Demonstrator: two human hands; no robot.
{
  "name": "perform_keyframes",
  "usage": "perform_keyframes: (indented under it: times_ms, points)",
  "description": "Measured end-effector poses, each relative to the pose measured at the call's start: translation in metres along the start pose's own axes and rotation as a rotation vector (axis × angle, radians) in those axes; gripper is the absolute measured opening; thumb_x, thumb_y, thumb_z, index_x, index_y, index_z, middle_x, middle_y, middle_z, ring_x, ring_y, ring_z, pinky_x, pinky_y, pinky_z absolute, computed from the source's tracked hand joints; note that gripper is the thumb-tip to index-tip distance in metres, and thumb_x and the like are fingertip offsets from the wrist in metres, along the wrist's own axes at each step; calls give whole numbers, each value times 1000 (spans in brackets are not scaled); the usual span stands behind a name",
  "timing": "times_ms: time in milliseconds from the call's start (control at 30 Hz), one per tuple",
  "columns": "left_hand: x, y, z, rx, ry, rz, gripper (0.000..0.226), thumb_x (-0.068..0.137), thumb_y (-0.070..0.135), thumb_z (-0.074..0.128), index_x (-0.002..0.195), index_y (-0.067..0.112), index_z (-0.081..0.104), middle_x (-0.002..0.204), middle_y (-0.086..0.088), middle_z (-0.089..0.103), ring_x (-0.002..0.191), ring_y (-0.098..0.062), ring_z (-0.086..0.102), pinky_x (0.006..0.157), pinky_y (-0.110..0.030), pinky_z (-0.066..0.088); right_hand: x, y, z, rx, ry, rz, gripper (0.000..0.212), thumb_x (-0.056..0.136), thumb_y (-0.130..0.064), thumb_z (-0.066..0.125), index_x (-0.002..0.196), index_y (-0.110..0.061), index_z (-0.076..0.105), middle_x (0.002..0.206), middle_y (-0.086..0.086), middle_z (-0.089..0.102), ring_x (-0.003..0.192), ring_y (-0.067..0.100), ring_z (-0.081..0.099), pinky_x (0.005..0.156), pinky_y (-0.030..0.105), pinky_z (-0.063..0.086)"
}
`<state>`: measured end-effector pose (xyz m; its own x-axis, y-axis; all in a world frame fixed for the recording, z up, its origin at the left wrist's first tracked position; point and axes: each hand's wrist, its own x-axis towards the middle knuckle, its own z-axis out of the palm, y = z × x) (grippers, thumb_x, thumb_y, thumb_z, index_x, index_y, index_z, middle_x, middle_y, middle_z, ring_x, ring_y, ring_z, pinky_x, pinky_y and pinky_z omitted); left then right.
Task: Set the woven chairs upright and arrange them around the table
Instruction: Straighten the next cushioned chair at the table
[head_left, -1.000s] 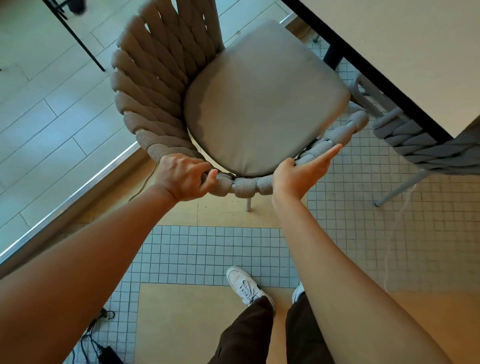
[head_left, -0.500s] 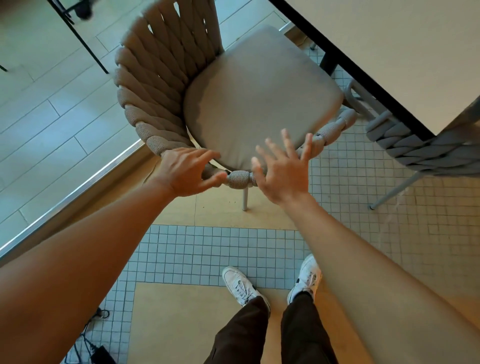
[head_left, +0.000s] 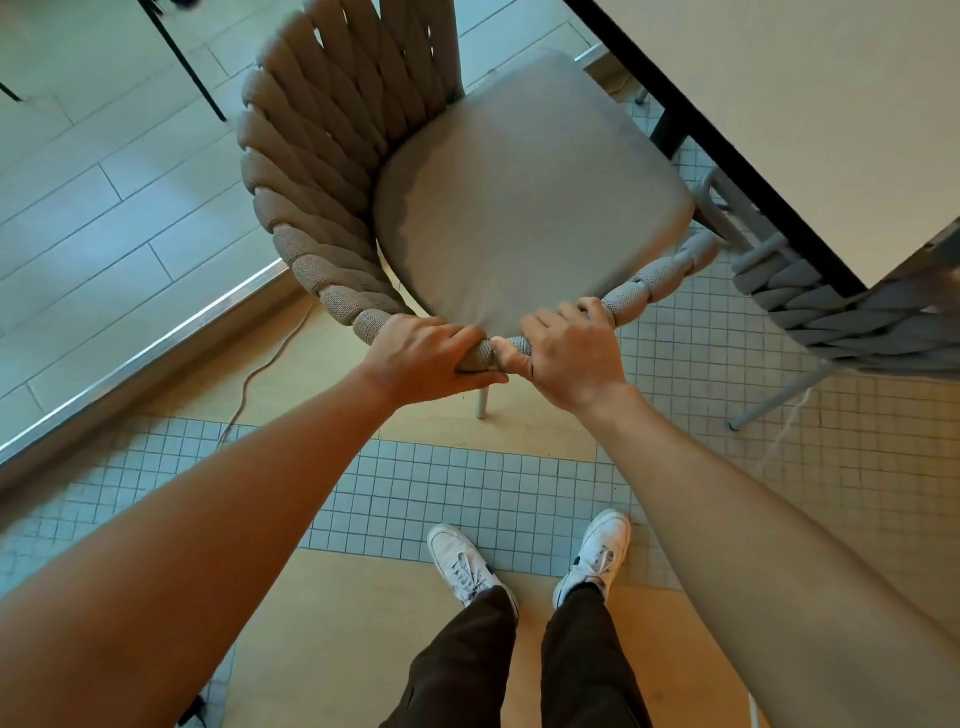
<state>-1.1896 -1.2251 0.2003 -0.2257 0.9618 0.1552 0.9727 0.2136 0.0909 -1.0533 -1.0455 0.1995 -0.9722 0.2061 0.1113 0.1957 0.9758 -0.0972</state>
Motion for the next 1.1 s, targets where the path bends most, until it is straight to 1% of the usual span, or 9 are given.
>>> perform_keyframes:
  times_ms: [200, 300, 467, 567, 633, 733, 833, 967, 1100]
  points:
    - [-2, 0, 4, 3, 21, 23, 66, 95, 74, 43, 99, 14, 71, 80, -2, 75, 64, -24, 70, 50, -33, 53, 0, 2, -1, 10, -39, 2, 62, 101, -64, 34, 75, -14, 60, 74, 5, 64, 72, 31, 57, 81, 47, 40]
    - [1, 2, 0, -7, -38, -14, 65, 94, 75, 41, 102, 17, 70, 83, -1, 74, 67, -24, 69, 51, -33, 53, 2, 0, -8, 11, -136, 30, 62, 100, -65, 26, 78, -17, 58, 79, 3, 64, 76, 29, 57, 85, 47, 38]
    - [14, 5, -16, -68, -360, -196, 59, 87, 79, 46, 117, 31, 63, 94, 10, 68, 76, -13, 63, 54, -25, 42, 11, 4, -19, 69, -437, 33, 61, 99, -70, 12, 85, -24, 51, 94, -1, 61, 98, 25, 57, 101, 47, 31]
    - [25, 8, -31, -251, -622, -310, 50, 91, 67, 54, 125, 32, 59, 103, 8, 68, 85, -15, 63, 75, -36, 56, 14, 14, -26, 165, -594, -4, 64, 102, -66, 16, 110, -22, 61, 113, -1, 62, 118, 24, 53, 114, 50, 19]
    - [32, 13, -39, -347, -691, -347, 47, 94, 59, 55, 132, 30, 56, 108, 6, 67, 90, -16, 63, 83, -39, 56, 12, 19, -32, 197, -648, -36, 60, 105, -58, 23, 142, -20, 51, 143, 1, 54, 138, 24, 41, 121, 51, 7]
    - [39, 24, -47, -425, -691, -413, 37, 100, 45, 50, 131, 26, 58, 110, 3, 67, 92, -17, 63, 88, -41, 56, 5, 23, -46, 212, -698, -103, 62, 106, -47, 34, 159, -16, 27, 166, 3, 28, 155, 23, 16, 124, 52, -4]
    - [43, 39, -57, -388, -638, -471, 32, 102, 38, 47, 126, 23, 62, 103, 1, 67, 86, -16, 63, 86, -44, 57, -1, 29, -63, 247, -732, -148, 63, 107, -44, 33, 162, -16, 20, 171, 4, 15, 157, 23, 7, 125, 52, -3]
    - [48, 68, -73, -370, -555, -535, 32, 102, 41, 49, 123, 21, 64, 104, 0, 67, 85, -13, 61, 85, -44, 56, -18, 41, -95, 310, -758, -175, 56, 108, -44, 33, 158, -20, 31, 169, 0, 21, 155, 21, 15, 123, 52, 13]
    - [60, 101, -95, -326, -443, -563, 47, 101, 42, 56, 141, 18, 53, 132, -5, 61, 111, -21, 59, 96, -41, 51, -37, 61, -127, 265, -745, -135, 57, 105, -54, 35, 148, -17, 47, 157, 6, 45, 144, 26, 39, 117, 53, 31]
